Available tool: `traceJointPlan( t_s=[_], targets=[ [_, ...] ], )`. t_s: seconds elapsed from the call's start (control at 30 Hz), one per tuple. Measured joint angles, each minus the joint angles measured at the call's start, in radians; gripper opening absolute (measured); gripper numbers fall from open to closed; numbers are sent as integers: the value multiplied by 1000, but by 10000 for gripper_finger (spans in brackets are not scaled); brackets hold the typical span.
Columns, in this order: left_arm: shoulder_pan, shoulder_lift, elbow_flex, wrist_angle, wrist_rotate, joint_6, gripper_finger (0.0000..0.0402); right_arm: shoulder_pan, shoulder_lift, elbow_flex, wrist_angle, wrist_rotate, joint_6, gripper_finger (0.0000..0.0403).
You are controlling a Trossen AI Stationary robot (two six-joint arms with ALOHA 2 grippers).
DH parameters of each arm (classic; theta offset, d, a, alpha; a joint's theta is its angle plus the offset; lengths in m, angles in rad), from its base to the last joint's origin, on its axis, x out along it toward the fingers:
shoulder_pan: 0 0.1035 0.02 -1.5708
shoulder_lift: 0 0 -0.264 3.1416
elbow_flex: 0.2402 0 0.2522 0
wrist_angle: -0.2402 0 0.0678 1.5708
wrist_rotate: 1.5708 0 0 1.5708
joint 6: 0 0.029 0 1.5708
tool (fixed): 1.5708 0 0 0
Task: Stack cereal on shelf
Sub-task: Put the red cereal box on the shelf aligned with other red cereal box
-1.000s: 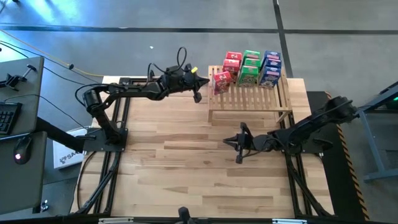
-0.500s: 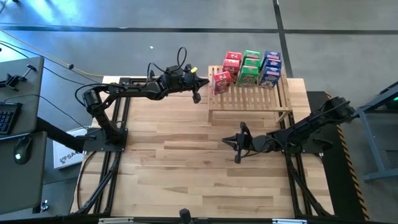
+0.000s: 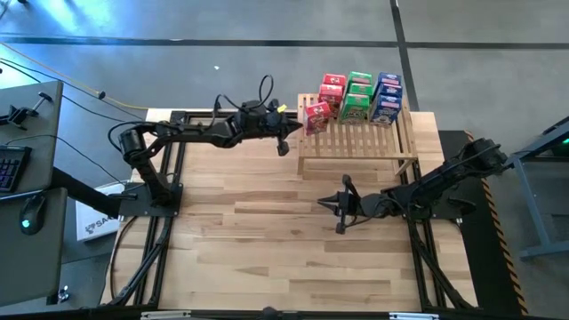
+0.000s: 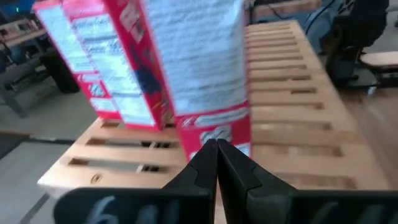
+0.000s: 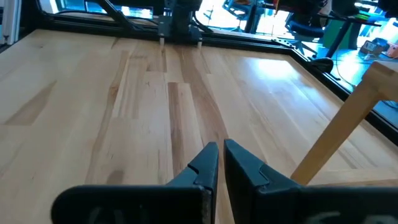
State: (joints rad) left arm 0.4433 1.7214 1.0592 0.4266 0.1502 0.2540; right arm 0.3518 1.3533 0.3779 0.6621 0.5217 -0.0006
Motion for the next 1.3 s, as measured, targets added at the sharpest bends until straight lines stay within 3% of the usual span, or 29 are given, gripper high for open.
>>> traceJointPlan(
  t_s=[0.43,0.7,1.0,1.3],
  targets=[
    [0,77,-1,126,-5,-42,0,-71,0,0,-22,-97,34,15],
    [9,132,2,269,-7,-70,0,-77,0,0,-30,-94,47,15],
    [24,138,17,263,-10,-78,0,-78,0,0,-27,-65,46,15],
    [0,108,43,134,-1,-70,0,-77,0,0,-28,-64,45,15]
  ],
)
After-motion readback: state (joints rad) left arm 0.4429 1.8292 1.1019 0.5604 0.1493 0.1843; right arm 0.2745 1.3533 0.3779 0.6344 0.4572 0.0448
